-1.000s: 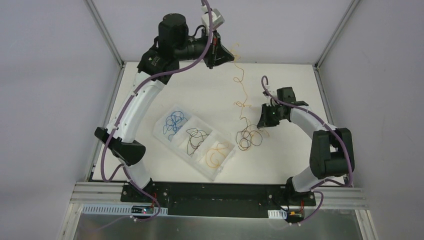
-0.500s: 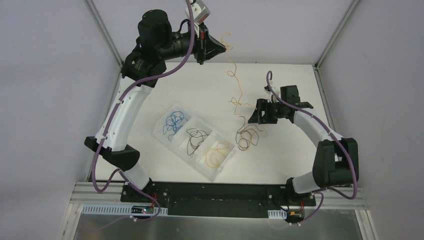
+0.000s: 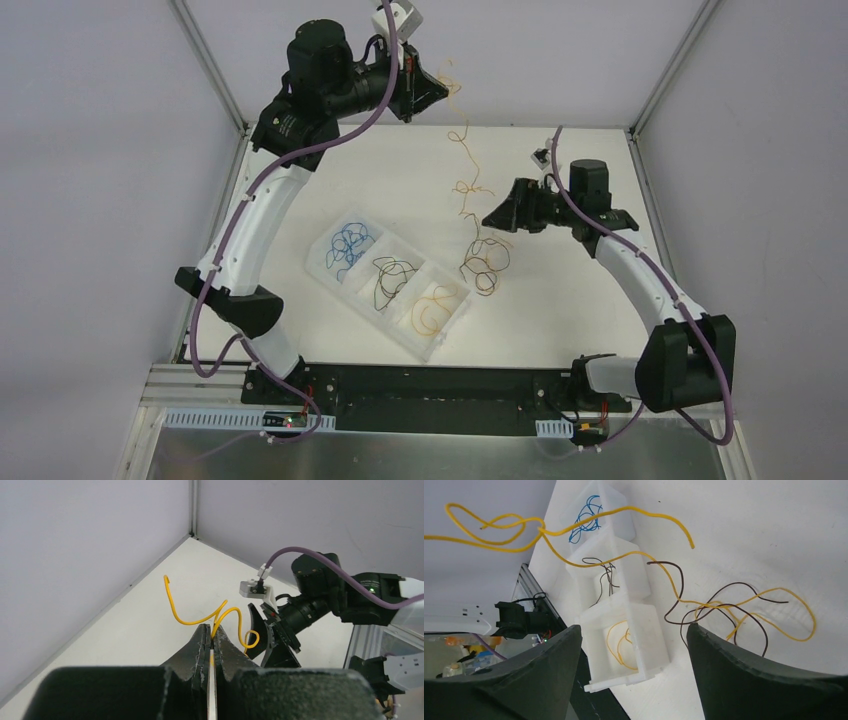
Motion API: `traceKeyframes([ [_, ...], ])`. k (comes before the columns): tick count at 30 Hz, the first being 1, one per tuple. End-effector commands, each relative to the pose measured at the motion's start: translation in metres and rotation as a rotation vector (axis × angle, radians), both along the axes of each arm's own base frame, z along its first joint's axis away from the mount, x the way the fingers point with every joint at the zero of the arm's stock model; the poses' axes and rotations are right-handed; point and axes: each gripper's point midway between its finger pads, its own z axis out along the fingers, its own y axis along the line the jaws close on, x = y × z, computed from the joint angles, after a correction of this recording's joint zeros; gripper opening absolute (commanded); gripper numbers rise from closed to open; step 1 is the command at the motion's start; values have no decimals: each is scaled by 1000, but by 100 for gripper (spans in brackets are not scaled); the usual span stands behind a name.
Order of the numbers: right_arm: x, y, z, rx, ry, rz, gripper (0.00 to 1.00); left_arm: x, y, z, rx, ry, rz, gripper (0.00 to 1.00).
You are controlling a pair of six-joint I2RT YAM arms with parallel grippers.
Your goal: Untangle the cables
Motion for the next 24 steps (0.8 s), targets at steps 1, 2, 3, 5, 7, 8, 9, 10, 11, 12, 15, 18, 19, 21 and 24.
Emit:
traceKeyframes([
  [1, 11, 13, 40, 80, -50, 0, 80, 23, 15, 14, -56, 5, 136, 0],
  [2, 14, 16, 43, 85, -56, -5, 80, 26, 16, 11, -60, 21, 147, 0],
  [3, 17, 20, 46, 90, -64, -10, 80, 29, 16, 8, -62, 35, 155, 0],
  [5, 24, 27, 47, 92, -69, -20, 81, 32, 16, 5, -63, 46, 166, 0],
  [7, 31, 36, 46, 93, -70, -25, 81, 34, 17, 4, -61, 47, 178, 0],
  [8, 35, 40, 46, 94, -73, -32, 81, 35, 18, 4, -59, 45, 183, 0],
  [9, 38, 44, 48, 99, -82, -30, 80, 36, 18, 3, -56, 44, 189, 0],
  [10, 39, 47, 46, 94, -80, -32, 80, 37, 19, 2, -53, 43, 195, 0],
  [11, 45, 50, 48, 97, -103, -40, 79, 38, 20, 2, -52, 41, 200, 0],
  [12, 49, 52, 48, 95, -112, -53, 79, 39, 20, 1, -50, 42, 205, 0],
  [15, 59, 60, 45, 75, -135, -70, 78, 41, 19, -1, -53, 49, 203, 0],
  [18, 69, 70, 43, 73, -151, -74, 77, 42, 18, -2, -57, 58, 202, 0],
  [19, 71, 74, 43, 72, -156, -76, 76, 42, 17, -2, -57, 58, 202, 0],
  [21, 78, 80, 42, 74, -162, -85, 74, 44, 18, -3, -57, 61, 209, 0],
  [24, 87, 87, 37, 72, -167, -105, 68, 44, 19, -4, -59, 67, 217, 0],
])
